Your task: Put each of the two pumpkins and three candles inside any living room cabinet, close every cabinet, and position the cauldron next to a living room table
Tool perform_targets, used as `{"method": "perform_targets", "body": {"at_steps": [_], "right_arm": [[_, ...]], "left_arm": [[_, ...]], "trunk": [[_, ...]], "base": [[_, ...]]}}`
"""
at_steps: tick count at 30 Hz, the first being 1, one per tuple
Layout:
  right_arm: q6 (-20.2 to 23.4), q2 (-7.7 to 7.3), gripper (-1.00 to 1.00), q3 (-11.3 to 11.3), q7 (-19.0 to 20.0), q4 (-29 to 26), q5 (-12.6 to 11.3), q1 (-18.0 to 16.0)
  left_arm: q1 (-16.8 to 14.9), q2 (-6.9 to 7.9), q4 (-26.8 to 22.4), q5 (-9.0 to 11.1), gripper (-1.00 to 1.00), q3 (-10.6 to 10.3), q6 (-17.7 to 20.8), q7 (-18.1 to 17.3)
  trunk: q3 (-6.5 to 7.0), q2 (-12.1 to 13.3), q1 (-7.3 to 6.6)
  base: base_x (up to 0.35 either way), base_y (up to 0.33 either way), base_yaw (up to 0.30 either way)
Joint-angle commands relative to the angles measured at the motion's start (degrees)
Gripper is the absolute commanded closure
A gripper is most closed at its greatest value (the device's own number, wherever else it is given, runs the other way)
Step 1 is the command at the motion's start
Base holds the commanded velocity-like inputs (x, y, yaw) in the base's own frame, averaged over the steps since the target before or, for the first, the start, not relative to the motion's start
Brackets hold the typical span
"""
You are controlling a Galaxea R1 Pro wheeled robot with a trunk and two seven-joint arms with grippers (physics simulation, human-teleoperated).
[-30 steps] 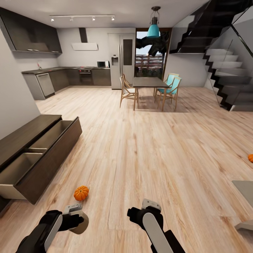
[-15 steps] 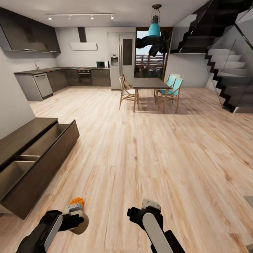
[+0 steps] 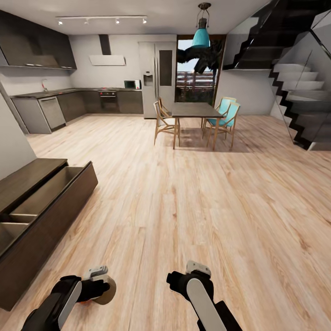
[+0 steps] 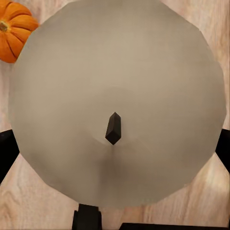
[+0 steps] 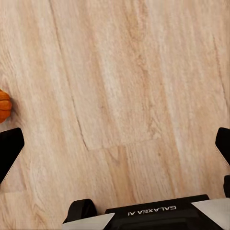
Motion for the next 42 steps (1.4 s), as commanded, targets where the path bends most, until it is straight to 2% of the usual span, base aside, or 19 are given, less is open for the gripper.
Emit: {"method": "perform_targets", "body": {"at_steps": [1,20,42], "right_arm": [[-0.03,0.0,-1.0,0.0,0.0,0.0,0.0,0.0],[-0.1,0.0,-1.0,0.09,0.0,0.41,0.05,0.0],[-0.1,0.0,-1.0,0.03,0.0,0.58,0.02,0.0]], "left_arm": [[-0.01,0.0,0.0,0.05,1.0,0.02,-0.06,0.04],[-0.01,0.0,0.01,0.06,1.0,0.07,-0.15,0.07],[-0.01,-0.01,0.01,0.02,1.0,0.08,-0.15,0.07]], "trunk": [[0.0,0.0,0.0],[0.0,0.0,0.0],[-0.02,0.0,0.0]], "base": [[0.32,-0.087,0.0],[0.322,-0.014,0.0],[0.322,-0.112,0.0]]}}
